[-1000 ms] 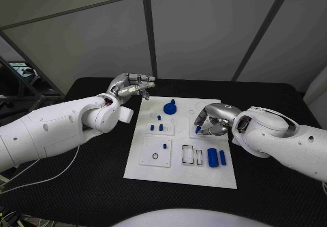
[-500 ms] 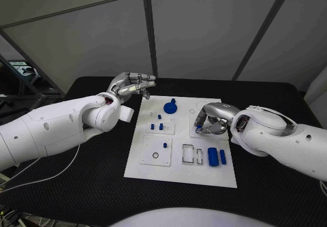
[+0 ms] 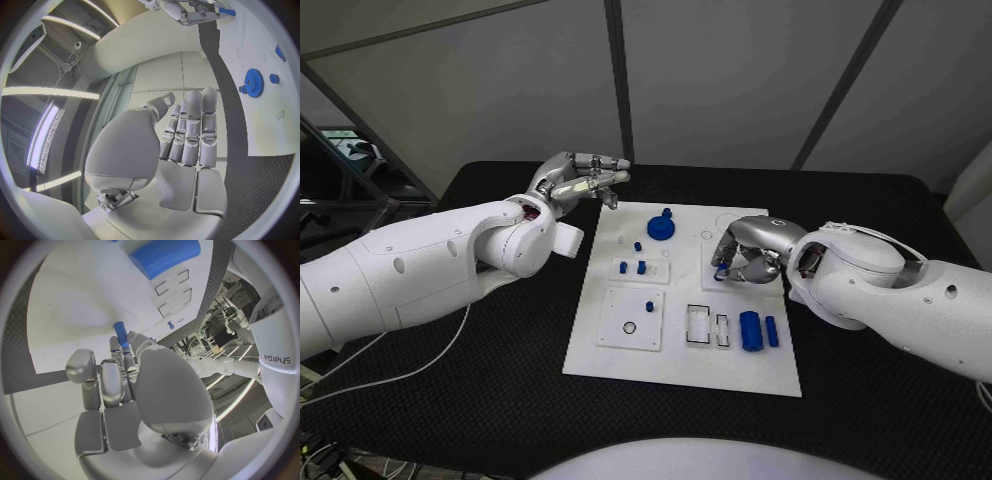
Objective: Assemble the parts on the task board
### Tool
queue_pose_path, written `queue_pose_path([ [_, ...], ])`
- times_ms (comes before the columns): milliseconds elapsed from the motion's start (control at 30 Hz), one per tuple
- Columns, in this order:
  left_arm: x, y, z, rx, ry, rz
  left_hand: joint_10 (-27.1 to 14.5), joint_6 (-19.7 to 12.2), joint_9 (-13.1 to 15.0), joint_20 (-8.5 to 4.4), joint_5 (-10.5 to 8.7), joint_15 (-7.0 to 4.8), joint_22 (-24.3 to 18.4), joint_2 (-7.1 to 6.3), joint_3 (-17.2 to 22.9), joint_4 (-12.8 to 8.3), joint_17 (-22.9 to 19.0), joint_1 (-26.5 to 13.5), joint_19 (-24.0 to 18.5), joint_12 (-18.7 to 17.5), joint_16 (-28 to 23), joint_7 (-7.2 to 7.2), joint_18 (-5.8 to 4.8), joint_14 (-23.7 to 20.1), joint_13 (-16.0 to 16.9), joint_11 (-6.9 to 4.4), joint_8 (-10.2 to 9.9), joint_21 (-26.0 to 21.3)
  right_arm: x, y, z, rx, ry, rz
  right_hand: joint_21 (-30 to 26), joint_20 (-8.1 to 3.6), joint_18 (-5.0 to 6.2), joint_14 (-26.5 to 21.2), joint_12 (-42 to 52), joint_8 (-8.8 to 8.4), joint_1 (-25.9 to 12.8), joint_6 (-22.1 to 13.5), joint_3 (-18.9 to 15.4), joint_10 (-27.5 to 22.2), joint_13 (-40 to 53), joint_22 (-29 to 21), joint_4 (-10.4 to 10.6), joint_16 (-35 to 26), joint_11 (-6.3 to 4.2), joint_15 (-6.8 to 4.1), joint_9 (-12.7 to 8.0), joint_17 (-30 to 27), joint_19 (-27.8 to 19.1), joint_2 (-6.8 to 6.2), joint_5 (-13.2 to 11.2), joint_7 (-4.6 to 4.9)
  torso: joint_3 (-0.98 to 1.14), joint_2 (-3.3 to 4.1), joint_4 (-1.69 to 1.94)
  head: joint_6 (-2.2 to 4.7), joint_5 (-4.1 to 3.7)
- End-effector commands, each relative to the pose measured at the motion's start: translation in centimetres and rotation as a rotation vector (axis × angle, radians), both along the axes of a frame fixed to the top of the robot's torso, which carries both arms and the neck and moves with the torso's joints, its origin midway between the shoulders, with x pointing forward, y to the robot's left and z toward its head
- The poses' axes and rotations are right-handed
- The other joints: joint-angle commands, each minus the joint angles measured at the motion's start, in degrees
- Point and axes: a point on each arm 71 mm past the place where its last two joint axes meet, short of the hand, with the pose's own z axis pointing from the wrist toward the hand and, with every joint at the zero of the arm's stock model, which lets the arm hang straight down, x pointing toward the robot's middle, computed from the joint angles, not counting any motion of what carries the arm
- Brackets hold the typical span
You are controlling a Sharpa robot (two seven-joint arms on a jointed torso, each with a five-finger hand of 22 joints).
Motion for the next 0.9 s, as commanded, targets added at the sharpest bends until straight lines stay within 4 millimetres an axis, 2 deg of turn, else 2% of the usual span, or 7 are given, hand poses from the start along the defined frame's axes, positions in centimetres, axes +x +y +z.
queue_pose_path([
  [33, 0.0, -0.2, 0.1, -0.007, 0.003, -0.015, -0.45, -0.34, 0.02, 0.08, -0.06, 0.08, -0.1, 0.39, -0.35, 0.03, -0.07, 0.05, -0.21, 0.36, -0.07, 0.17, -0.96, -0.26, 0.05, -0.12, -0.25, -0.29, -0.1, 0.1, 0.0, -0.019, -0.017, 0.002, 0.42, 0.06, -0.72, 1.95, -0.55, -0.07, 0.4, 0.41, 0.8, 0.62, 0.05, 0.1, -0.11, 0.39, -0.03, -0.33, -0.11, 0.09, 0.34, -0.27, -0.09, 0.09, 0.03, 0.02, -0.07, 0.18, -0.13],
  [200, 0.1, -0.1, 0.0, -0.006, 0.004, -0.014, -0.47, -0.34, 0.02, 0.09, -0.07, 0.08, -0.11, 0.4, -0.38, 0.04, -0.08, 0.03, -0.21, 0.38, -0.07, 0.18, -0.96, -0.27, 0.05, -0.11, -0.24, -0.3, -0.5, 0.2, 0.4, 0.006, -0.039, 0.01, 0.61, 0.06, -0.76, 1.94, -0.83, -0.1, 0.37, 0.64, 1.33, 0.9, 0.07, 0.35, -0.23, 0.47, -0.06, -0.33, -0.12, 0.14, 0.43, -0.34, -0.26, 0.08, 0.11, 0.07, -0.07, 0.49, -0.28],
  [300, 0.1, -0.1, 0.0, -0.006, 0.005, -0.013, -0.49, -0.36, 0.02, 0.09, -0.07, 0.09, -0.11, 0.4, -0.41, 0.06, -0.1, 0.0, -0.21, 0.39, -0.06, 0.2, -0.96, -0.28, 0.05, -0.1, -0.24, -0.31, -0.7, 0.2, 0.7, 0.021, -0.052, 0.013, 0.79, 0.04, -0.8, 1.96, -1.05, -0.12, 0.54, 0.83, 1.87, 1.14, 0.09, 0.59, -0.48, 0.61, -0.11, -0.36, -0.12, 0.29, 0.52, -0.34, -0.38, 0.04, 0.02, 0.0, 0.02, 0.51, -0.4],
  [433, 0.1, -0.1, 0.0, -0.005, 0.006, -0.013, -0.49, -0.36, 0.02, 0.09, -0.07, 0.09, -0.11, 0.4, -0.41, 0.06, -0.1, 0.0, -0.21, 0.39, -0.06, 0.2, -0.96, -0.28, 0.05, -0.1, -0.24, -0.31, -1.2, 0.2, 1.3, 0.057, -0.071, 0.011, 1.14, 0.01, -0.86, 2.01, -1.61, -0.32, 0.79, 0.96, 3.1, 1.47, 0.11, 1.02, -1.04, 0.9, -0.07, -0.34, -0.19, 0.6, 0.66, -0.42, -1.2, 0.11, 0.05, 0.03, 0.11, 0.61, -0.36],
  [567, 0.1, -0.1, -0.1, -0.005, 0.007, -0.012, -0.49, -0.36, 0.02, 0.09, -0.07, 0.09, -0.11, 0.4, -0.41, 0.06, -0.1, 0.0, -0.21, 0.39, -0.06, 0.2, -0.96, -0.28, 0.05, -0.1, -0.24, -0.31, -1.7, 0.4, 2.0, 0.088, -0.093, 0.014, 1.36, 0.03, -0.91, 2.01, -1.9, -0.42, 0.84, 1.03, 3.72, 1.61, 0.13, 1.3, -1.35, 1.01, -0.05, -0.33, -0.23, 0.69, 0.75, -0.53, -1.48, 0.13, 0.03, -0.01, 0.0, 0.7, -0.27],
  [900, 0.1, -0.2, -0.2, -0.006, 0.008, -0.014, -0.49, -0.36, 0.02, 0.09, -0.07, 0.09, -0.11, 0.4, -0.41, 0.06, -0.1, 0.0, -0.21, 0.39, -0.06, 0.2, -0.96, -0.28, 0.05, -0.1, -0.24, -0.31, -3.2, 2.1, 4.2, 0.17, -0.12, 0.063, 1.78, 0.03, -1.01, 2.08, -2.17, -0.48, 0.91, 1.2, 4.41, 1.87, 0.17, 1.87, -1.75, 1.31, -0.06, -0.34, -0.24, 1.08, 1.0, -0.69, -1.42, 0.14, -0.04, 0.02, 0.09, 0.58, 0.05],
])
